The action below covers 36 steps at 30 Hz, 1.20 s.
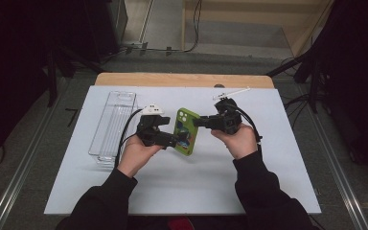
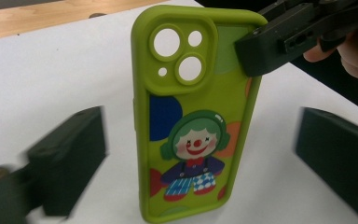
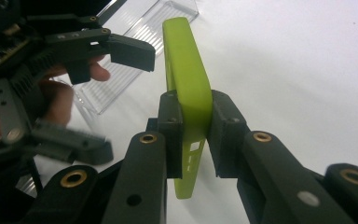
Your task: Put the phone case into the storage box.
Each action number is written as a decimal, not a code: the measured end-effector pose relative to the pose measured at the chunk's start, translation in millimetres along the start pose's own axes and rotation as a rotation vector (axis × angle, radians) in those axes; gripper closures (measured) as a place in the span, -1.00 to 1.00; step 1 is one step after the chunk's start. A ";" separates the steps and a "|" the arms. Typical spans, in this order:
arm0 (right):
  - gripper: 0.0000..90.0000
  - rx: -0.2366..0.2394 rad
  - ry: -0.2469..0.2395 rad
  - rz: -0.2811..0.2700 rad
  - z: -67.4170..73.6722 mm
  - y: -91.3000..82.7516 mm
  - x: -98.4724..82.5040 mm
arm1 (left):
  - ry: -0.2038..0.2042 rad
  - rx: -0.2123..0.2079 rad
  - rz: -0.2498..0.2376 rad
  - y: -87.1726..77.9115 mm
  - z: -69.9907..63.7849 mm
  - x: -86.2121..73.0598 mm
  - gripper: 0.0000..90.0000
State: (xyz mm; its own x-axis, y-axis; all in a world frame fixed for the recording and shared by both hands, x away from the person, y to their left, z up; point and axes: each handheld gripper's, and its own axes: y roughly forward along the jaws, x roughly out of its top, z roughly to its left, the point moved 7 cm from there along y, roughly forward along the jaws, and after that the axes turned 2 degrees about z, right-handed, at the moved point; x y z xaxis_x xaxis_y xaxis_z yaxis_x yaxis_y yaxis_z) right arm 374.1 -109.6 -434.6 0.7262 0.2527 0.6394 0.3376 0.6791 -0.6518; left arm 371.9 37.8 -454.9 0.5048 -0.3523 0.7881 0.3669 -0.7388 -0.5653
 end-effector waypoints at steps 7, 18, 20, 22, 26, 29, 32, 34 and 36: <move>0.66 0.014 0.003 0.002 4.4 2.3 2.3 | 0.014 0.054 -0.006 3.7 1.7 -1.8 -1.00; 0.66 0.022 -0.005 0.000 9.9 5.4 2.8 | 0.048 0.096 0.019 12.5 -1.7 -6.3 -1.00; 0.66 0.025 -0.009 0.003 11.4 6.8 2.5 | 0.048 0.100 0.016 12.8 -1.5 -6.3 -1.00; 0.66 0.024 -0.008 0.007 12.8 8.1 1.8 | 0.038 0.104 0.014 13.3 -1.0 -6.3 -1.00; 0.66 0.035 -0.006 0.013 15.1 10.8 0.5 | 0.025 0.105 0.024 14.5 -1.1 -7.3 -1.00; 0.66 0.038 -0.008 0.016 16.8 12.8 -0.1 | 0.012 0.098 0.033 17.1 -1.5 -9.1 -1.00; 0.66 0.040 -0.010 0.017 18.1 14.5 -0.3 | 0.001 0.125 0.028 19.2 -0.9 -9.3 -1.00; 0.66 0.041 -0.012 0.020 18.8 15.4 -0.6 | 0.013 0.128 0.029 19.5 -1.1 -9.7 -1.00; 0.66 0.044 -0.010 0.021 19.1 16.2 -0.7 | 0.020 0.142 0.029 20.8 -1.3 -10.1 -1.00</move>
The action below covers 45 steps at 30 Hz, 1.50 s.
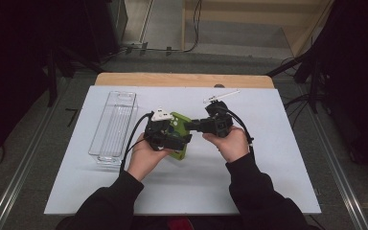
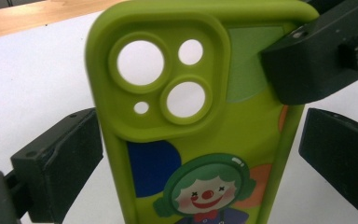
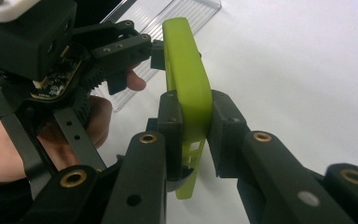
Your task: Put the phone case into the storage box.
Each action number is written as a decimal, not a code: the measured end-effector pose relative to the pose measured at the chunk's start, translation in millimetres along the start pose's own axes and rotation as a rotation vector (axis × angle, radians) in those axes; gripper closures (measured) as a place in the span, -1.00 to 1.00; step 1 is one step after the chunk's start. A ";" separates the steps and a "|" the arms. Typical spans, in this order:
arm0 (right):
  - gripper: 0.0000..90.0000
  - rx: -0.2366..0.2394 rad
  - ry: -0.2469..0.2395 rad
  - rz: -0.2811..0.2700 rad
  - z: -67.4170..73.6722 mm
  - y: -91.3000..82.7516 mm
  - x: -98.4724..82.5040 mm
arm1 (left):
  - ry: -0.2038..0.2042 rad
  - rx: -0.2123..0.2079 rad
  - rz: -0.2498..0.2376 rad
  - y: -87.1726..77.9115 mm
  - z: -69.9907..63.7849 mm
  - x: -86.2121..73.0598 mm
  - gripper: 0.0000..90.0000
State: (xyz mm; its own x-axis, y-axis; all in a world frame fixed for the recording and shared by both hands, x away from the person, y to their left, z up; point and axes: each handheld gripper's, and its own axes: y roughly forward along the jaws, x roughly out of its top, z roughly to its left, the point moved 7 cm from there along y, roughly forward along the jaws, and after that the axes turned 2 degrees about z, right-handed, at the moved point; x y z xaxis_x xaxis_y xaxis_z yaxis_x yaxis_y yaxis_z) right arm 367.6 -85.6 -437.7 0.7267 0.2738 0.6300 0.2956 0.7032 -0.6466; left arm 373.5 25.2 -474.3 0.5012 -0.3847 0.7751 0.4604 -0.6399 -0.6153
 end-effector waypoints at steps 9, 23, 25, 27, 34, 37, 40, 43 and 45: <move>0.66 0.009 0.011 -0.001 0.9 2.6 -0.3 | -0.020 0.043 -0.001 3.9 -1.6 -1.1 -0.86; 0.64 0.033 0.034 -0.015 1.1 0.0 0.5 | -0.045 0.024 0.007 2.8 -2.4 -1.6 -0.64; 0.64 0.031 0.028 -0.014 0.9 0.1 0.3 | -0.052 0.014 0.012 2.6 -2.6 -1.8 -0.63; 0.63 0.033 0.022 -0.017 1.1 0.1 0.4 | -0.058 0.003 0.013 2.4 -2.8 -1.8 -0.63; 0.44 0.036 0.008 -0.030 -0.1 -3.3 0.8 | -0.065 -0.015 0.011 -0.3 -1.8 -0.3 -0.63; 0.28 0.050 -0.008 -0.039 -0.5 -9.4 1.6 | -0.060 -0.010 0.014 -1.8 0.9 0.1 -0.63; 0.17 0.050 -0.021 -0.057 -1.3 -16.7 3.3 | -0.074 -0.010 0.011 -2.8 3.2 0.4 -0.63; 0.12 0.051 -0.027 -0.064 -1.7 -24.1 4.5 | -0.073 -0.013 0.009 -3.7 4.7 0.9 -0.63; 0.07 0.052 -0.032 -0.072 -2.1 -28.1 5.0 | -0.076 -0.016 0.010 -4.4 4.8 1.0 -0.63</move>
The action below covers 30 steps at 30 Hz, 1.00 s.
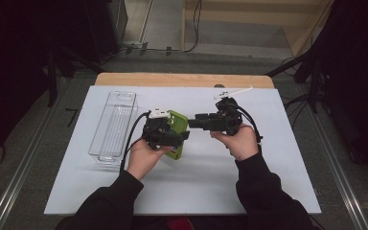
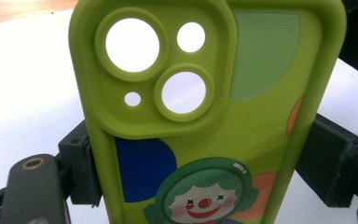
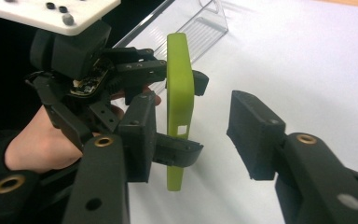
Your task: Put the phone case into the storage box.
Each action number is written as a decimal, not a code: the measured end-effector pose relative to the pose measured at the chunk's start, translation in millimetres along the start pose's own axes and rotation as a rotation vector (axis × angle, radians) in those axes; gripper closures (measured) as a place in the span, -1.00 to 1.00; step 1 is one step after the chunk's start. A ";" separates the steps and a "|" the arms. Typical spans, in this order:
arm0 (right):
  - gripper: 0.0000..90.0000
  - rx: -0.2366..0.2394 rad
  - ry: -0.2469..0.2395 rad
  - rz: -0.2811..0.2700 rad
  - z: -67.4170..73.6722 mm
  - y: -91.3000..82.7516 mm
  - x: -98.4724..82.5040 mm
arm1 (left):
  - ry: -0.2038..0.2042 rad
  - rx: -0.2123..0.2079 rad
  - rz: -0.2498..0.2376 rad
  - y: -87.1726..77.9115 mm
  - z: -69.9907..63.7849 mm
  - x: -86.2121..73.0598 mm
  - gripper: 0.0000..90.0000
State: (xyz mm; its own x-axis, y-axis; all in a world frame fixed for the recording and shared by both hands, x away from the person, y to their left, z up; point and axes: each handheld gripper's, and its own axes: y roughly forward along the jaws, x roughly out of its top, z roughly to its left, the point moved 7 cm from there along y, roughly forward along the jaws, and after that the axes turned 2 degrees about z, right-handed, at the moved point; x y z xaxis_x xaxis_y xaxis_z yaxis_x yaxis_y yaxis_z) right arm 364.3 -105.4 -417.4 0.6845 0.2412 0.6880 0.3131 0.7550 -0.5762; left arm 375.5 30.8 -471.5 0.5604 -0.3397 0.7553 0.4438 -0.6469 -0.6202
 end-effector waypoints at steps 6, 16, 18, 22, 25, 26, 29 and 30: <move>-0.04 -0.002 -0.007 0.001 -2.7 -5.5 -0.5 | -0.005 -0.013 0.000 -2.2 1.0 0.9 -0.63; -0.22 -0.014 -0.073 0.002 -12.7 -7.5 -6.4 | -0.011 -0.038 0.005 -6.4 -0.3 3.0 -0.63; -0.22 0.001 -0.083 0.008 -14.3 -7.8 -9.1 | -0.010 -0.047 0.010 -7.2 -0.7 3.1 -0.63; -0.34 0.004 -0.109 0.002 -16.6 -9.1 -12.4 | -0.011 -0.064 0.017 -7.9 -1.8 3.5 -0.63; -0.42 0.011 -0.125 0.001 -17.1 -6.8 -16.8 | -0.012 -0.068 0.016 -8.1 -2.4 3.9 -0.63; -0.42 0.011 -0.124 0.004 -17.3 -5.8 -18.4 | -0.013 -0.070 0.017 -8.4 -2.5 4.0 -0.63; -0.42 0.003 -0.138 0.023 -18.4 -3.9 -24.1 | -0.011 -0.081 0.019 -9.6 -3.1 4.6 -0.63; -0.43 0.008 -0.136 0.032 -18.5 -3.3 -25.4 | -0.010 -0.081 0.021 -10.0 -3.3 4.8 -0.63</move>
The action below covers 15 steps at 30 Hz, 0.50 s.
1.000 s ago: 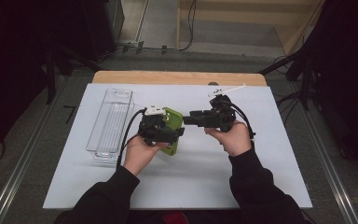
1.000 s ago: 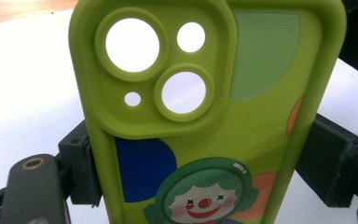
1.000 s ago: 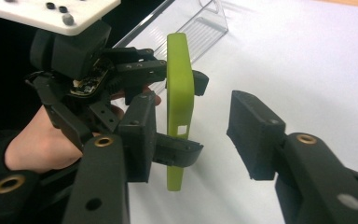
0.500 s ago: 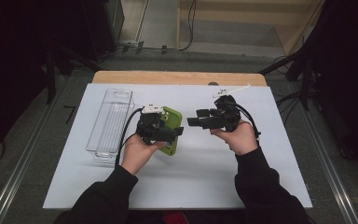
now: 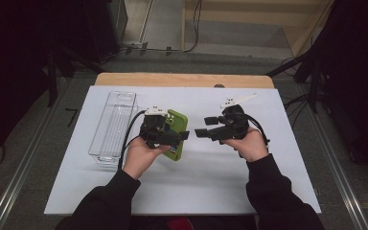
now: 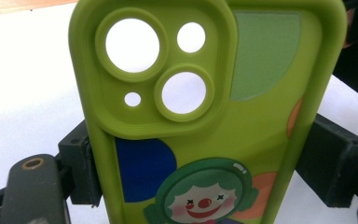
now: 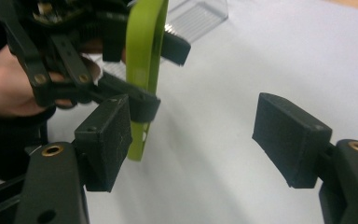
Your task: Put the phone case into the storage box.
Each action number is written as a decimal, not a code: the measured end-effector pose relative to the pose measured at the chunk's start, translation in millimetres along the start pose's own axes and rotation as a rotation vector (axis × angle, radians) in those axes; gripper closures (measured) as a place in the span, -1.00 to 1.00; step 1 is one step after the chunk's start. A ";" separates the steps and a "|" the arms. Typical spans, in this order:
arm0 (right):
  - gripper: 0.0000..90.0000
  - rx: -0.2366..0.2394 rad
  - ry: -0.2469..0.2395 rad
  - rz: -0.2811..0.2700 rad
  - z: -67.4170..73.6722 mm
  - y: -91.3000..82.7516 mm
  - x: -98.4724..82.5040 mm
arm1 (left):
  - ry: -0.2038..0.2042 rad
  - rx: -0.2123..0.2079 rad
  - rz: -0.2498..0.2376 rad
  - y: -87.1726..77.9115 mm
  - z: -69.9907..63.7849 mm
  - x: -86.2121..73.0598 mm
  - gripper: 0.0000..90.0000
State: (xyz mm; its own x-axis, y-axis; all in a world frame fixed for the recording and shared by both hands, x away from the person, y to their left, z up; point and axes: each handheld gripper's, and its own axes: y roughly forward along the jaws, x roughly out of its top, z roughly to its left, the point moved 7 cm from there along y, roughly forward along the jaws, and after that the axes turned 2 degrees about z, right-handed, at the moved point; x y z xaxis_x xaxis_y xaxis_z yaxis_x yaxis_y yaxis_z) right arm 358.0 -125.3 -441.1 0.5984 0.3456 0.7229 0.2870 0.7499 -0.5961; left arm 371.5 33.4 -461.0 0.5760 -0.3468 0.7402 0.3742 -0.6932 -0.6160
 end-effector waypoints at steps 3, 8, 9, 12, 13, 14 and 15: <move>-0.45 0.003 -0.006 0.009 0.3 0.7 -8.0 | 0.017 -0.004 0.007 -1.1 -1.1 0.0 -0.63; -0.48 -0.018 -0.025 0.011 1.6 -0.7 -19.1 | 0.018 -0.017 0.005 -2.7 -2.5 1.6 -0.63; -0.49 -0.018 -0.032 0.014 2.2 -0.7 -20.7 | 0.017 -0.020 0.005 -3.0 -2.5 1.7 -0.63; -0.53 -0.027 -0.047 0.019 4.7 -0.3 -24.9 | 0.014 -0.025 0.005 -3.4 -2.6 2.0 -0.63; -0.55 -0.032 -0.051 0.021 5.2 -0.3 -26.0 | 0.013 -0.028 0.004 -3.7 -2.6 2.2 -0.63; -0.56 -0.037 -0.057 0.025 6.2 0.1 -28.0 | 0.012 -0.029 0.005 -4.0 -2.5 2.4 -0.63; -0.57 -0.040 -0.064 0.031 6.3 0.3 -29.3 | 0.015 -0.030 0.004 -4.2 -2.1 2.6 -0.63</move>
State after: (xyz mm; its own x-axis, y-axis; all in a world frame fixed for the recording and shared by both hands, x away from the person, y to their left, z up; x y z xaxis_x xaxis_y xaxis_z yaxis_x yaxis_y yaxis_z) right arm 335.8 -131.7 -460.3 0.5586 0.4047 0.7240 0.2994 0.7156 -0.6311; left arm 369.8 34.1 -455.9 0.5669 -0.3587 0.7416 0.3499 -0.7101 -0.6110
